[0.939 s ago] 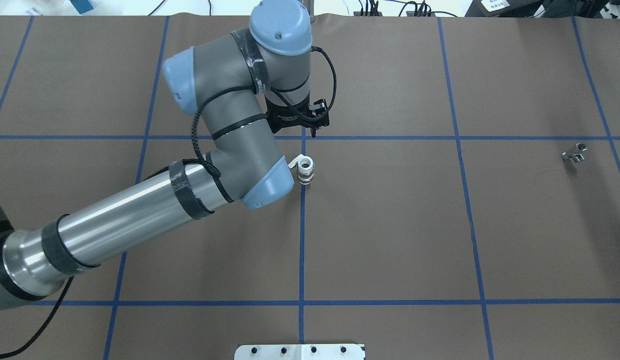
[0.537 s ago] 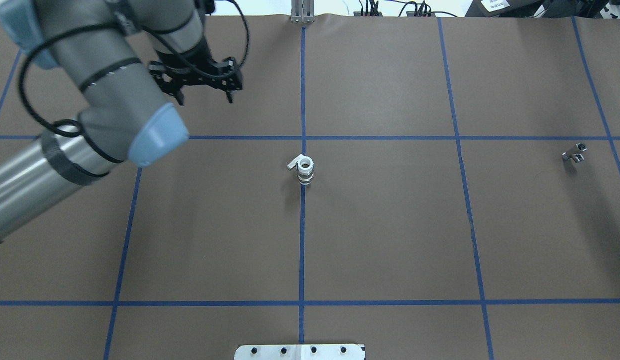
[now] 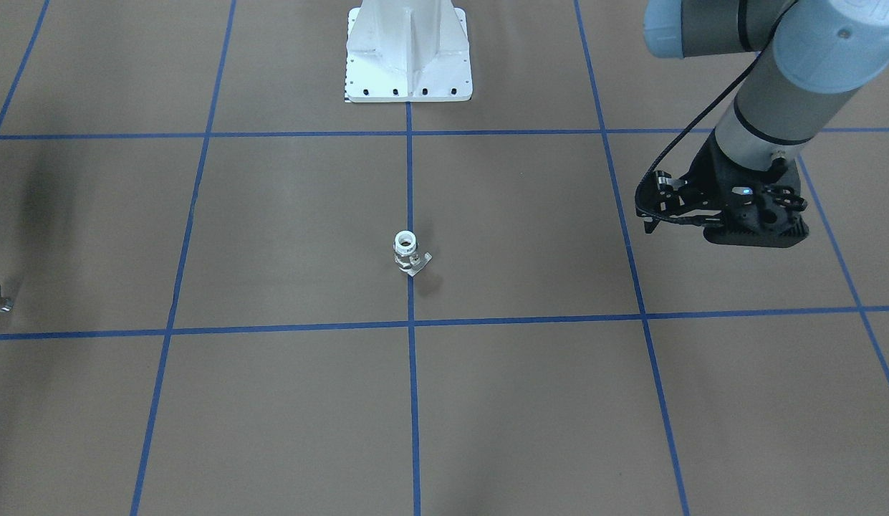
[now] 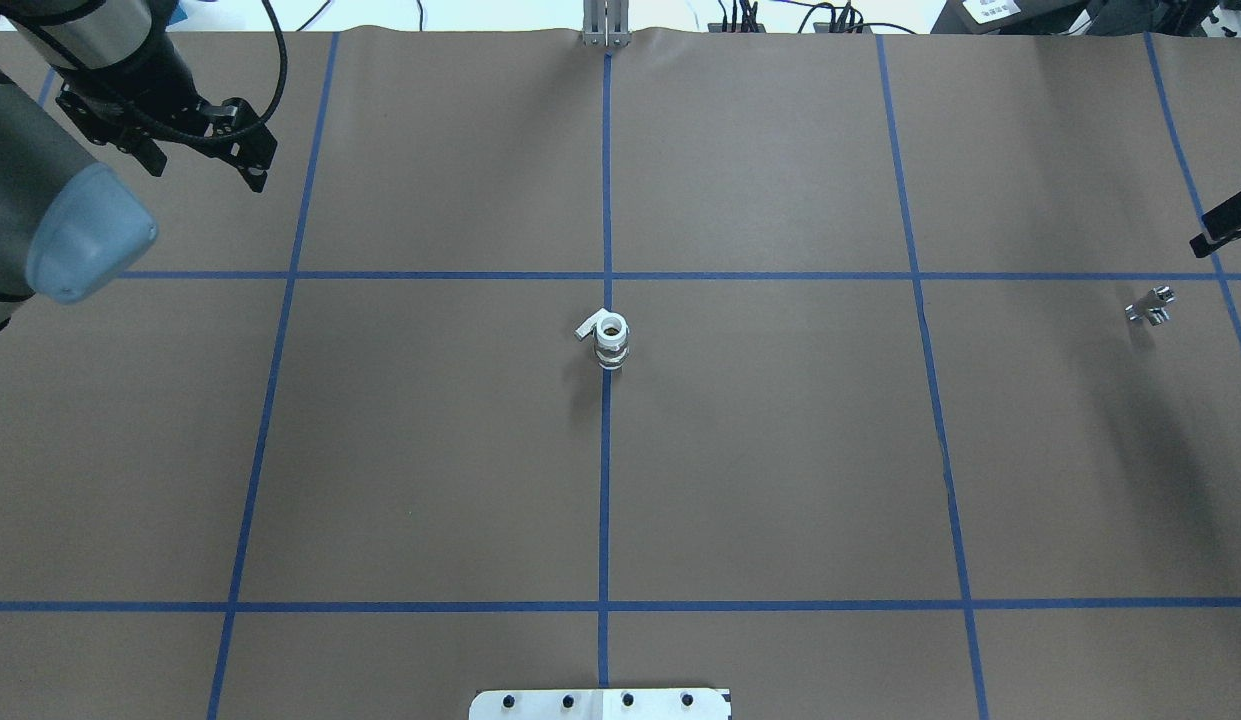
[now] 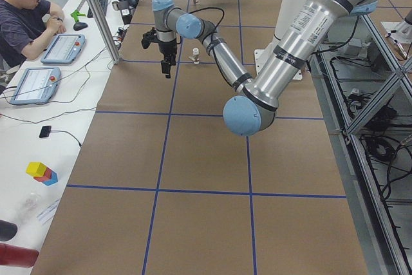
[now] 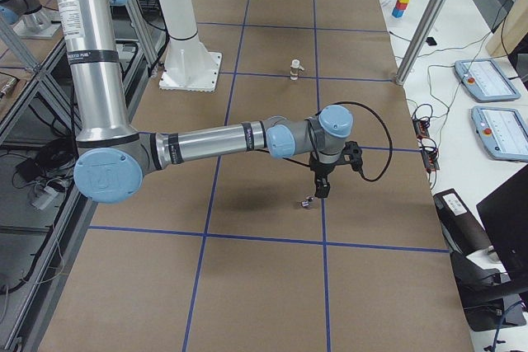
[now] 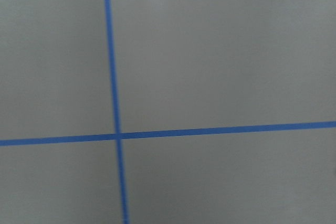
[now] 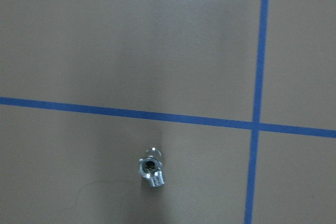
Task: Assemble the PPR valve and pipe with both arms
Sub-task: 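Open the left gripper and withdraw it while the right gripper lowers onto the elbow fitting, then grasp the silver elbow fitting with the right gripper and lift it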
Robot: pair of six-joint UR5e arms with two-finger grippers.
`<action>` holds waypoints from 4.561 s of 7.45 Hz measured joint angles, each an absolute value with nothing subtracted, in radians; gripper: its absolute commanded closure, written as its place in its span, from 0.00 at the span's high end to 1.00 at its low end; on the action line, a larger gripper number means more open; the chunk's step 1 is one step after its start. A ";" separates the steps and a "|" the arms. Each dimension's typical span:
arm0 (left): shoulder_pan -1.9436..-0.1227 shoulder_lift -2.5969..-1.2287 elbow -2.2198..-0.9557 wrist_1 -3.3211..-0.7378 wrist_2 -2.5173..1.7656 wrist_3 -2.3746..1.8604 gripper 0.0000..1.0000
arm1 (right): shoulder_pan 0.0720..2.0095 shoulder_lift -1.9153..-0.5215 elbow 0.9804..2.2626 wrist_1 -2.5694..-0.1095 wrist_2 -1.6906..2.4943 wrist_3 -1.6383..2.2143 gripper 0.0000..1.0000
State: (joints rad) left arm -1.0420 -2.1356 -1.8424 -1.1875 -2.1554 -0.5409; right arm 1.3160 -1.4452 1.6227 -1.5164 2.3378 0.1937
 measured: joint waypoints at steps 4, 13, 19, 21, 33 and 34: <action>-1.045 -2.120 -1.847 -1.187 -2.157 -0.525 1.00 | 1.257 -1.448 1.460 -1.242 2.333 0.197 1.00; -1.040 -2.120 -1.848 -1.187 -2.157 -0.530 1.00 | 1.186 -1.462 1.404 -1.184 2.286 0.189 0.99; -1.039 -2.121 -1.848 -1.189 -2.157 -0.529 1.00 | 1.180 -1.448 1.374 -1.188 2.287 0.189 0.67; -1.039 -2.121 -1.848 -1.189 -2.157 -0.529 1.00 | 1.179 -1.438 1.363 -1.188 2.287 0.188 0.67; -1.039 -2.123 -1.848 -1.187 -2.157 -0.537 1.00 | 1.177 -1.433 1.352 -1.191 2.287 0.185 0.39; -1.039 -2.123 -1.848 -1.187 -2.157 -0.538 1.00 | 1.177 -1.433 1.352 -1.193 2.287 0.184 0.22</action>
State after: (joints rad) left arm -1.0385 -2.1230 -1.8484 -1.1873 -2.1568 -0.5379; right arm 1.1769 -1.4331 1.3518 -1.1926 2.2870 0.1844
